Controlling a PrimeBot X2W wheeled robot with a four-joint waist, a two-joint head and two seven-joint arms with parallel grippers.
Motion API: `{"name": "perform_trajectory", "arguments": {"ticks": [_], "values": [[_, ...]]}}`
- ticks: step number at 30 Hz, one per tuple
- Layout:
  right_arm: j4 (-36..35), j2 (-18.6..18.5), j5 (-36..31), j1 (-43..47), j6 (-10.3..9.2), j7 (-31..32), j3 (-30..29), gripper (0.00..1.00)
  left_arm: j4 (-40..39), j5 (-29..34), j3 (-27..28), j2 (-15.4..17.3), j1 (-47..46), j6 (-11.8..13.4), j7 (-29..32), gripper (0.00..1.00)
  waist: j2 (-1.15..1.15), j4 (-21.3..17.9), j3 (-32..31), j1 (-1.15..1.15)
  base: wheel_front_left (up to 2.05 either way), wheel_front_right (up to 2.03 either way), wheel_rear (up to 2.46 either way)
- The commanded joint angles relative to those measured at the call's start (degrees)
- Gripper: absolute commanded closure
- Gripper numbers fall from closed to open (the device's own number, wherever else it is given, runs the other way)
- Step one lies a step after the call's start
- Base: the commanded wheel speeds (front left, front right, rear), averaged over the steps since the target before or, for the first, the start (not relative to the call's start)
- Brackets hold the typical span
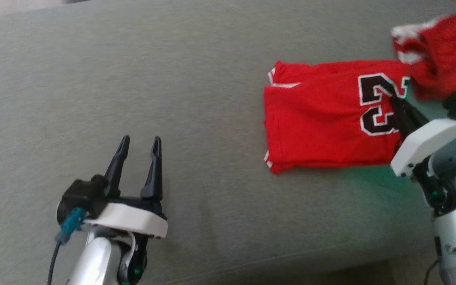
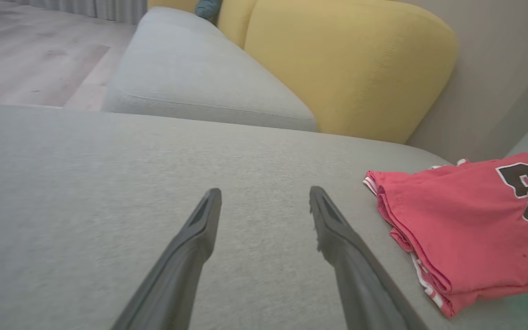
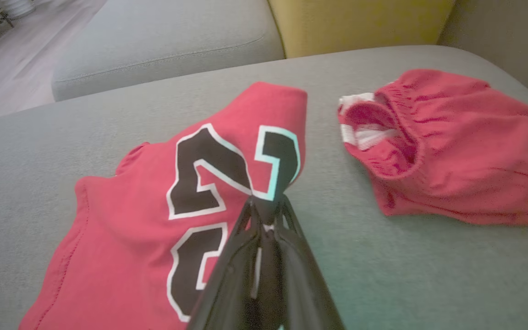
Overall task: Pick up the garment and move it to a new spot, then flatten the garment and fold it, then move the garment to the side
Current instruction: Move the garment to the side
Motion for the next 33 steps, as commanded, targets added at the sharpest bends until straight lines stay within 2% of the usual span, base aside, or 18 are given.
{"name": "perform_trajectory", "arguments": {"ticks": [1, 5, 9, 18, 23, 33], "values": [[-3.2, -0.4, -0.5, -3.0, 0.37, 0.2, 0.0, 1.0, -1.7, 1.1, 1.4, 0.2, -3.0, -0.5, -0.5, 0.0, 0.0, -7.7, 4.3, 0.0, 0.0, 0.0, 0.0], [-4.0, 0.2, -0.9, -3.5, 0.37, 0.2, -0.6, 1.0, -1.4, 1.8, 0.8, 0.5, -4.2, -1.0, -0.5, 0.0, 0.0, -10.9, 5.7, 0.0, 0.0, 0.0, 0.0], [-4.3, 0.2, -1.1, -3.5, 0.37, -0.1, -1.5, 1.0, -1.1, 2.1, 0.5, 0.6, -4.6, -1.3, -0.5, 0.0, 0.0, -11.7, 6.0, 0.0, 0.0, 0.0, 0.0], [-4.3, -0.9, -3.0, -4.2, 0.37, 0.2, -3.2, 1.0, -0.7, 1.9, 0.2, 0.5, -4.3, -1.3, -0.5, 0.0, 0.0, -8.8, 4.2, 0.0, 0.0, 0.0, 0.0], [-3.1, -3.9, -6.1, -7.5, 0.37, 0.8, -3.8, 1.0, -1.0, 1.5, 0.2, 0.3, -3.9, -1.1, -0.5, 0.0, 0.0, -6.3, 3.7, 0.0, 0.0, 0.0, 0.0], [2.3, -13.2, -13.4, -17.2, 0.37, 4.1, -6.6, 1.0, -1.8, 0.9, -0.7, 0.1, -3.8, -0.8, -0.5, 0.0, 0.0, -2.3, 5.0, 0.0, 0.0, 0.0, 0.0]]}}
